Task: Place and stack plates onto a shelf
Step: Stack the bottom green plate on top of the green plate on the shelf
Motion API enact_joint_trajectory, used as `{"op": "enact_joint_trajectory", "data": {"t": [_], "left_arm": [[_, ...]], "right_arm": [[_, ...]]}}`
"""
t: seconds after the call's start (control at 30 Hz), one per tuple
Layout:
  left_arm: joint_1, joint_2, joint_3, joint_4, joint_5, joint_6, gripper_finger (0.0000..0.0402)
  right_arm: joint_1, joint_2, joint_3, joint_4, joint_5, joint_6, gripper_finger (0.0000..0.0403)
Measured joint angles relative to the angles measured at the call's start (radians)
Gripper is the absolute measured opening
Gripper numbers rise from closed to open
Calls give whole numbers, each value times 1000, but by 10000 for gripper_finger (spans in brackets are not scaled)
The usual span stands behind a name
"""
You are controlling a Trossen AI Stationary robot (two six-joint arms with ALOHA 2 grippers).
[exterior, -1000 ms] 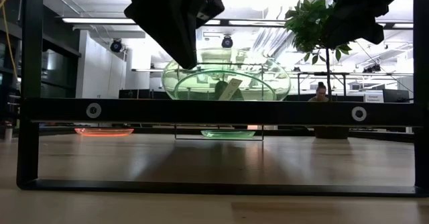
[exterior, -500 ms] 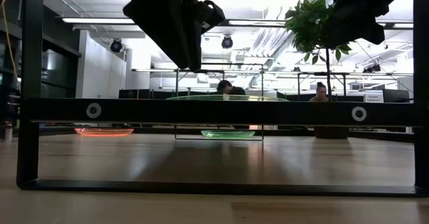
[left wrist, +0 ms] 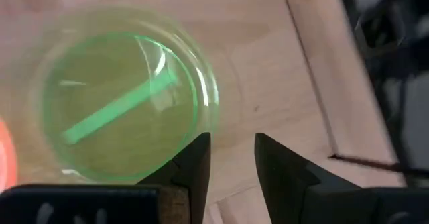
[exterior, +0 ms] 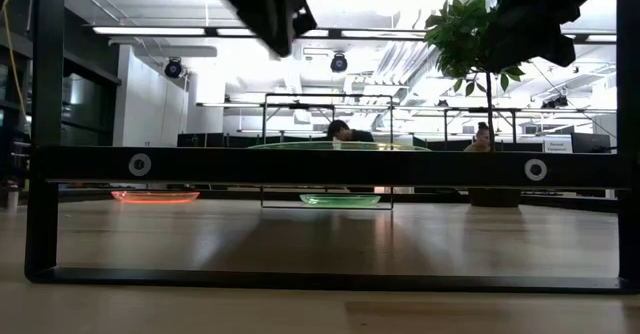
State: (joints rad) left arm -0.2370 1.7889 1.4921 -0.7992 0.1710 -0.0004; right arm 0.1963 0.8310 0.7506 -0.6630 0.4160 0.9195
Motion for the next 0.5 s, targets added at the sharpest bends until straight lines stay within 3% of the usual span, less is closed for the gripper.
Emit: {"op": "enact_joint_trajectory", "data": {"t": [0.1,0.23,0.5], "left_arm": [[47,-75,0,33,9,-48,108],[106,-205,-42,226,-7,-112,106],[154,-486,-376,798,-85,-255,106]], "right_arm": [[0,0,0,12,-3,0,161],[0,0,0,38,-26,0,161],[0,0,0,47,-104,21,161]]}}
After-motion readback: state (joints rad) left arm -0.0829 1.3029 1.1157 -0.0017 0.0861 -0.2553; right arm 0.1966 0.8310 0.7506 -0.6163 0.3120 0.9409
